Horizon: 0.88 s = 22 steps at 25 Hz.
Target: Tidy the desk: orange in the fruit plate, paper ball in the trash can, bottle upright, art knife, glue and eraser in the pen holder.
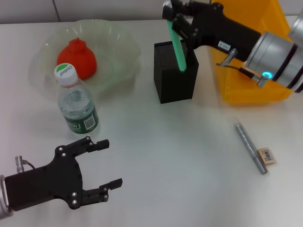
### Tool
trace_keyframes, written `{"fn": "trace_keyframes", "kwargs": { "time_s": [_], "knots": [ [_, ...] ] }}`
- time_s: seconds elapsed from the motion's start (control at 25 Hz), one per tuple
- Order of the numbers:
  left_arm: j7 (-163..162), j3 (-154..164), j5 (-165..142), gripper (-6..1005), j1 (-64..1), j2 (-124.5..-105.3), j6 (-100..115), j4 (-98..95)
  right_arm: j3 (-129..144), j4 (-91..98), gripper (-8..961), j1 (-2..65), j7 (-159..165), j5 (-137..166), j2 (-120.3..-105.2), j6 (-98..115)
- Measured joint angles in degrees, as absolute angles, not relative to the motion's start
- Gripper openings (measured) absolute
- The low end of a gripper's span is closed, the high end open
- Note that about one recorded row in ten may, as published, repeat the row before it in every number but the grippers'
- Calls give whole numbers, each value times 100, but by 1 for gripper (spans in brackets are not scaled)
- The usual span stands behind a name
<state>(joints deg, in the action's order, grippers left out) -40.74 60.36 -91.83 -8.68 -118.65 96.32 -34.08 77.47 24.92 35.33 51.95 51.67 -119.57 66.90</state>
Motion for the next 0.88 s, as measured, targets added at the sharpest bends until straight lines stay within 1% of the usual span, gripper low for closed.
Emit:
{"fn": "trace_keyframes", "kwargs": {
  "time_s": [0.2, 0.64, 0.8, 0.88],
  "knots": [
    [-4072, 6036, -9180, 808, -870, -11865, 9632, -3408, 7729, 2200, 259, 3669, 5137, 5153, -11975, 6469],
    [-4069, 6028, -9175, 808, -874, -11865, 9644, -3410, 7763, 2286, 278, 3539, 5116, 5142, -11952, 6539],
    [-4065, 6021, -9175, 809, -876, -11866, 9665, -3410, 7730, 2522, 285, 3381, 5187, 5138, -11938, 6618],
    [-4062, 6016, -9175, 809, -875, -11866, 9668, -3410, 7736, 2927, 289, 3105, 5383, 5143, -11932, 6654]
  ]
}}
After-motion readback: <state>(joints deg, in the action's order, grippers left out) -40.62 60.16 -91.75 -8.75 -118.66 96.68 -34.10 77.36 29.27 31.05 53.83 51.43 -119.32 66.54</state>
